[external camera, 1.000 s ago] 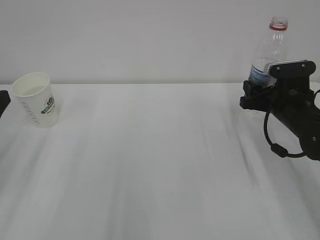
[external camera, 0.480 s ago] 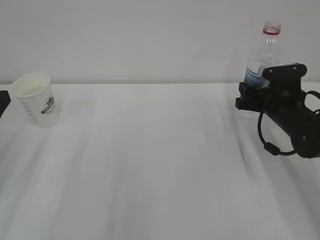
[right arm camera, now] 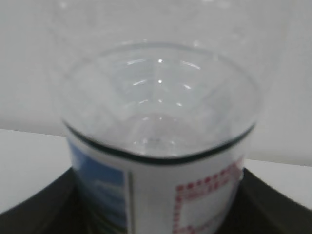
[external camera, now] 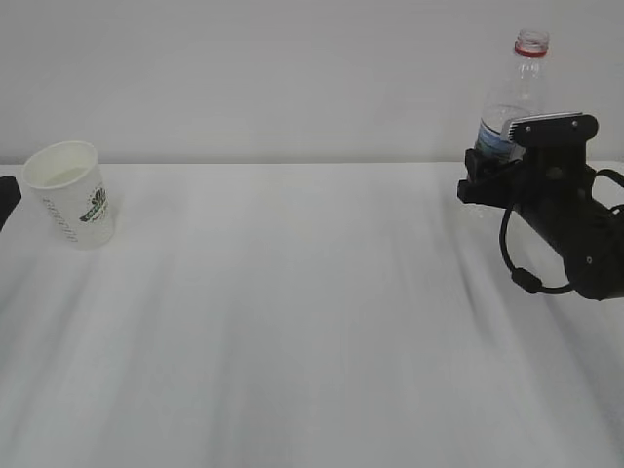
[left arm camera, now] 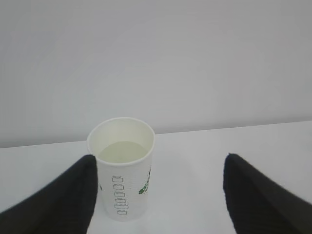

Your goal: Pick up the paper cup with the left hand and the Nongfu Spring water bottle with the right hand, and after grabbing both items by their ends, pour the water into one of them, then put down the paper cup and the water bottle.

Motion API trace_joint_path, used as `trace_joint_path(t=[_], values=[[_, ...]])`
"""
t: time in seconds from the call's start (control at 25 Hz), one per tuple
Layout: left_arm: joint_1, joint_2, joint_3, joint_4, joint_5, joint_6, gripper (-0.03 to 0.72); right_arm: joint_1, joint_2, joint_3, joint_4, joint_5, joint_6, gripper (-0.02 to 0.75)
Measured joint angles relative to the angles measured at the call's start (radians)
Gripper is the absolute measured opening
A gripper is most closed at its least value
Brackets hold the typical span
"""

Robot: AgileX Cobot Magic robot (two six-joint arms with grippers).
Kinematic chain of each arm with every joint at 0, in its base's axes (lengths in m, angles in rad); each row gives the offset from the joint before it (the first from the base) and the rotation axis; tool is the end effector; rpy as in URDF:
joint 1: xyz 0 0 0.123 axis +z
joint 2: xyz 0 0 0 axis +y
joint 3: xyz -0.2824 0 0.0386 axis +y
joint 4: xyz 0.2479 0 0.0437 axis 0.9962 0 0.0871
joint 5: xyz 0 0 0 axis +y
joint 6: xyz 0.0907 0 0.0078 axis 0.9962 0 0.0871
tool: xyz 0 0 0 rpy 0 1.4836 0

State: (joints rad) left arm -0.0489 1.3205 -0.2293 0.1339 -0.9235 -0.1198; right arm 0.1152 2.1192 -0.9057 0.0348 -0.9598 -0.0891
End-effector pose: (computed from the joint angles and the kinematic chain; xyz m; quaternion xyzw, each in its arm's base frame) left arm 0.2101 -0.0200 0.1986 0.0398 0.7352 -0.0688 0.6732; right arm 0.3952 0.0431 0.1117 -0.0611 0.7611 0.0040 0.6458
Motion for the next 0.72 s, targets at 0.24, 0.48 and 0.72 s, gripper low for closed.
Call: trace_joint_path(t=[0.24, 0.48, 0.72], values=[[0.000, 0.000, 0.000, 0.010, 0.000, 0.000, 0.583, 0.000, 0.045, -0.018, 0.000, -0.026, 0.000, 0.505], [0.000, 0.000, 0.000, 0.030, 0.000, 0.000, 0.578, 0.000, 0.089, -0.039, 0.000, -0.051, 0.000, 0.505], [0.000, 0.000, 0.000, 0.033, 0.000, 0.000, 0.575, 0.000, 0.112, -0.039, 0.000, -0.054, 0.000, 0.505]])
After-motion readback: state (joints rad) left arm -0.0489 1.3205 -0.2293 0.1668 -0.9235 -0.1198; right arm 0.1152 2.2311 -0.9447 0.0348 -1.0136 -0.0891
